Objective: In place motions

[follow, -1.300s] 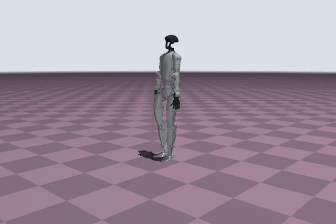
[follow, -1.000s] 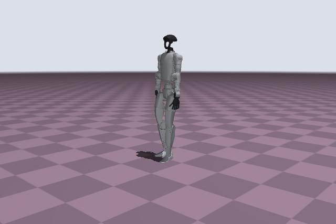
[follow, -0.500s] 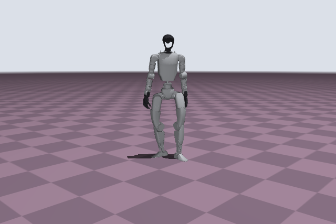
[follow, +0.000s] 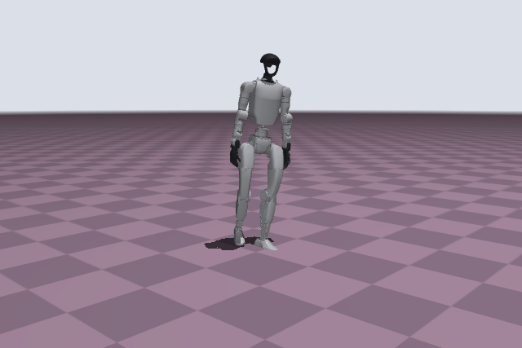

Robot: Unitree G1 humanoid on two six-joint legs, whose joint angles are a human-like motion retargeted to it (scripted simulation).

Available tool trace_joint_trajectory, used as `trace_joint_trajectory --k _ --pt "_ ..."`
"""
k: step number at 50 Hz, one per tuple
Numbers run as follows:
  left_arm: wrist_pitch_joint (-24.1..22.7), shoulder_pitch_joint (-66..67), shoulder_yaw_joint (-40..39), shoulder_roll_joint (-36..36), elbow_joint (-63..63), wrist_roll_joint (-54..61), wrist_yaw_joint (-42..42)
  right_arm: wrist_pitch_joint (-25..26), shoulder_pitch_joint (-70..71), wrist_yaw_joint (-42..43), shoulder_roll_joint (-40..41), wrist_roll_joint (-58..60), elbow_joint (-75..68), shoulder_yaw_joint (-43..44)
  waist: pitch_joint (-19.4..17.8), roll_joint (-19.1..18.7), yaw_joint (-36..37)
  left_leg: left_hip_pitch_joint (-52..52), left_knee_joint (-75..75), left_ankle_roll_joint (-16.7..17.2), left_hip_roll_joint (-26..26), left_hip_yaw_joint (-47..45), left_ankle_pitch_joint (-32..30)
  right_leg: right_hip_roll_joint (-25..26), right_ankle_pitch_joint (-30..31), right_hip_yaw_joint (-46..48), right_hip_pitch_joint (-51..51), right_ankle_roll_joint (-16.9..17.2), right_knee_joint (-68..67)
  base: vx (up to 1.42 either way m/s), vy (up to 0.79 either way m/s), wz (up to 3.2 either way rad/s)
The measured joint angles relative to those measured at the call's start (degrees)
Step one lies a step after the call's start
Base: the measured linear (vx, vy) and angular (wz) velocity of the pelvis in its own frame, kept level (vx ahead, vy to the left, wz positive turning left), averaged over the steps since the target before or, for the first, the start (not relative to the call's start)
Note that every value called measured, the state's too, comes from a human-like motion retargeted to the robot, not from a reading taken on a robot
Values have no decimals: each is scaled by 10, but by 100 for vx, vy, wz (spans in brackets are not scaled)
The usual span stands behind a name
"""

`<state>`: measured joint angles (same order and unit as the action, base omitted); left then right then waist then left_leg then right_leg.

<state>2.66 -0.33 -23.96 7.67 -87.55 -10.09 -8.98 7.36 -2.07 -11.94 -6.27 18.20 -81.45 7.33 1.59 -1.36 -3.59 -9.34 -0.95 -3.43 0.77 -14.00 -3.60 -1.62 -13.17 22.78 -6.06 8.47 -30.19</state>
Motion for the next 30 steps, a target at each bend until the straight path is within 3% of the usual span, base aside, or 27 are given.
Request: trace_joint_trajectory --k 5,6,7,8,10,12,15,18,20,23,27,30 --pt "3 -23 46 -9 43 -22 -9 2 -8 7 -6 29 -7 -9 -17 32 -37 3 1 -21 55 71 -14 37 -13 -53 -18 -24 135 13 -24 153" --pt "6 -25 55 -12 50 -23 -15 2 -12 8 -6 37 -7 -12 -22 38 -34 12 2 -22 64 76 -15 50 -13 -67 -17 -65 159 17 -12 64" --pt "7 -27 63 -14 56 -24 -25 1 -14 9 -7 44 -7 -17 -25 48 -26 19 5 -23 73 75 -16 49 -13 -76 -12 -83 175 16 -7 -13" --pt "8 -28 70 -13 63 -24 -41 1 -15 8 -9 52 -7 -25 -24 62 -6 22 9 -23 83 58 -15 20 -11 -74 0 -53 173 14 -6 -50" --pt "7 -26 89 -13 73 -29 -67 4 -18 3 -10 70 -2 -32 -25 70 12 27 11 -27 93 51 -16 3 -16 5 11 -64 177 6 -2 -27" --pt "6 -28 109 -17 79 -34 -75 8 -15 -2 -5 109 17 -30 -31 63 15 30 11 -29 86 44 -16 1 -11 -8 10 -51 172 -5 -3 2" --pt "3 -35 131 -16 80 -23 -71 -6 -8 11 2 150 44 -39 -33 45 -26 33 11 -24 69 38 -15 14 -7 13 10 -64 182 -14 -3 17" --pt "6 -40 142 -13 74 -18 -78 -24 -4 18 9 172 65 -63 -18 25 -53 29 17 -3 41 -3 -12 26 -24 19 -2 -59 176 -17 7 -120" --pt "11 -47 148 -9 69 -21 -83 -34 0 2 13 174 74 -72 -12 13 -64 30 25 12 23 -37 -9 20 -28 69 -3 -52 176 -32 16 -167" --pt "13 -55 154 0 67 -23 -85 -43 3 -35 12 173 80 -80 -8 5 -106 33 32 20 13 -61 0 6 -19 227 28 -55 202 -32 18 -146" --pt "10 -51 139 20 72 -37 -79 -36 11 -43 2 183 74 -91 5 2 -118 40 31 16 -10 -154 31 -10 -14 314 39 -45 201 -38 25 -259" --pt "10 -38 109 27 67 -44 -61 -30 17 -26 -8 171 58 -85 15 7 -99 58 35 11 -22 -268 64 -23 -13 322 31 -44 193 -39 27 -330"
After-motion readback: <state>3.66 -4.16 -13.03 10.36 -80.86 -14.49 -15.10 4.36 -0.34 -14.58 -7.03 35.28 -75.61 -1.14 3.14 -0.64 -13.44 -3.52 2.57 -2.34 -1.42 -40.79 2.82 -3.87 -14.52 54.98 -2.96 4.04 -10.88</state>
